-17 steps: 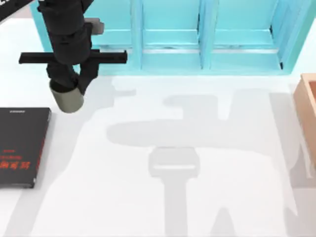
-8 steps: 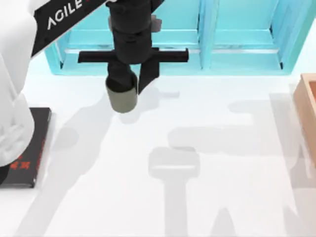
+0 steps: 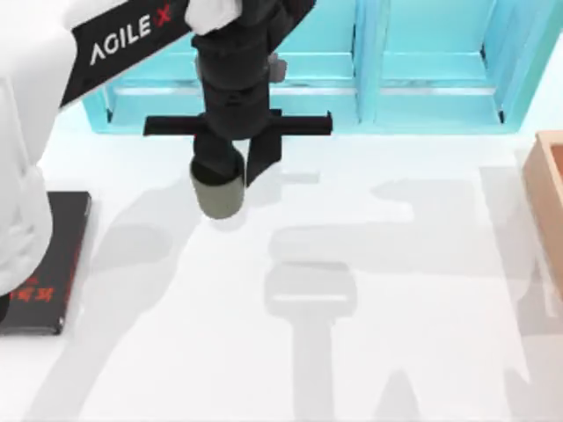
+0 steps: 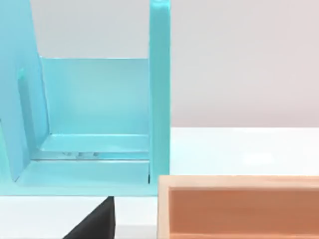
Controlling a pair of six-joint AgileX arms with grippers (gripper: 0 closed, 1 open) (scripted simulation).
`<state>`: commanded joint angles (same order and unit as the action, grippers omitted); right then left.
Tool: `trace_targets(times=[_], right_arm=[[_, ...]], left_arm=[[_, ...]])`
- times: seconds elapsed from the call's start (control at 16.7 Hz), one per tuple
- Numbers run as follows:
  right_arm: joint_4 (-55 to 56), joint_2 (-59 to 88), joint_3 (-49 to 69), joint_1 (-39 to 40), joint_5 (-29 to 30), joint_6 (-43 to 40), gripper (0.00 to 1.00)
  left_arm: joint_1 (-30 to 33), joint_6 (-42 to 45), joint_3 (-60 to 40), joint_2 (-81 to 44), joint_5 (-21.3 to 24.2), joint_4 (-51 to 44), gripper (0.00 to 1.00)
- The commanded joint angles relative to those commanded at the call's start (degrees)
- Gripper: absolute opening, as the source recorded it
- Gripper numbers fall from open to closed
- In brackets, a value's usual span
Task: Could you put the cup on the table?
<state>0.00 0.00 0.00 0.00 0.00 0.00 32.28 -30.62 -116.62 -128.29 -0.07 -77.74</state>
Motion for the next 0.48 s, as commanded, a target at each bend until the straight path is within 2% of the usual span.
trace_targets(times=[0.24, 0.48], right_arm=[[0.0, 0.0, 0.0, 0.0, 0.0, 0.0, 1.0], [0.0, 0.0, 0.0, 0.0, 0.0, 0.0, 1.0]], left_arm=[[-0.38, 0.4, 8.02, 0.59, -0.08, 7.03, 0.0], [-0.39, 0.43, 8.62, 0.6, -0.09, 7.6, 0.0]])
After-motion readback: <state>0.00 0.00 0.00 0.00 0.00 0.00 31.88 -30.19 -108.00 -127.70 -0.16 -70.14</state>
